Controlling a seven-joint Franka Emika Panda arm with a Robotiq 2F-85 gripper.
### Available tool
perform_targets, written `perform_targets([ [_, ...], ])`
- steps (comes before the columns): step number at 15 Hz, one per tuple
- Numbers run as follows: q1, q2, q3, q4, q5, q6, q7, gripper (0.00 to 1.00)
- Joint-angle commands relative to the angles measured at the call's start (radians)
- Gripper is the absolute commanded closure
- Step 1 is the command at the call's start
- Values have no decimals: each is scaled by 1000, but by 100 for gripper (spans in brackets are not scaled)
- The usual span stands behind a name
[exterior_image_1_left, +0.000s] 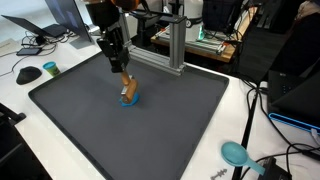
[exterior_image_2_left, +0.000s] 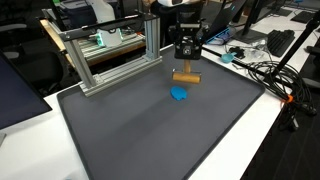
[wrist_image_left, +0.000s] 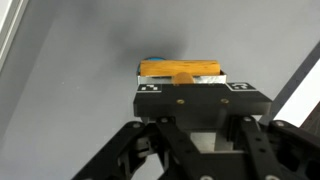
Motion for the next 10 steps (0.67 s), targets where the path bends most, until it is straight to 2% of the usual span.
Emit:
perform_targets([
  [1, -25, 5, 11, -22, 34, 35, 69, 78],
  [10, -28, 51, 6, -11, 14, 29, 194, 78],
])
